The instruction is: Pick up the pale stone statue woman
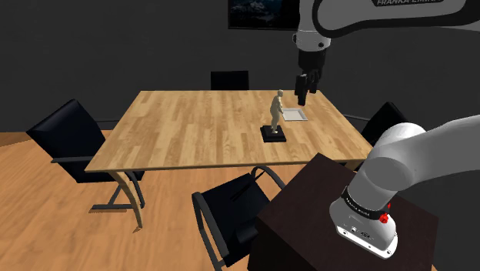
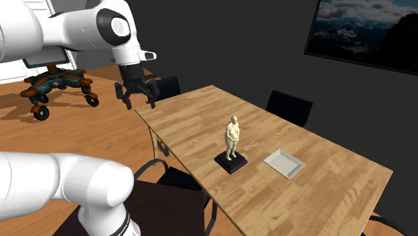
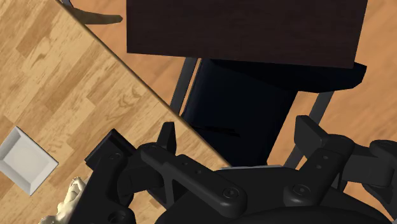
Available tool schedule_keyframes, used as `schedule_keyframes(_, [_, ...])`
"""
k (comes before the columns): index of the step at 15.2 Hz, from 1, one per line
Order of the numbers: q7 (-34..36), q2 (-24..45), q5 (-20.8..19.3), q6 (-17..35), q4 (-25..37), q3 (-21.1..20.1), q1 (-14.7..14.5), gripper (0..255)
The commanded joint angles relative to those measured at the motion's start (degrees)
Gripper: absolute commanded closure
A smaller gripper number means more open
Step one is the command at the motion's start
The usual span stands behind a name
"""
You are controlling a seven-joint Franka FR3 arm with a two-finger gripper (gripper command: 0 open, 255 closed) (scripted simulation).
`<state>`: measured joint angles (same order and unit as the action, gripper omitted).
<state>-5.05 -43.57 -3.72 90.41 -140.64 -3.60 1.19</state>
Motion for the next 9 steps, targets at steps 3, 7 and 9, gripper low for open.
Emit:
schedule_keyframes(3, [-1.96,2.84,-1.09,2.76,0.51,2.13,0.97,0])
schedule_keyframes(7, [-5.82,9.25,-2.63,8.03,2.46,6.21,2.63,0])
schedule_keyframes(9, [-7.77,12.76,-3.04,10.47,3.90,8.18,3.30,0])
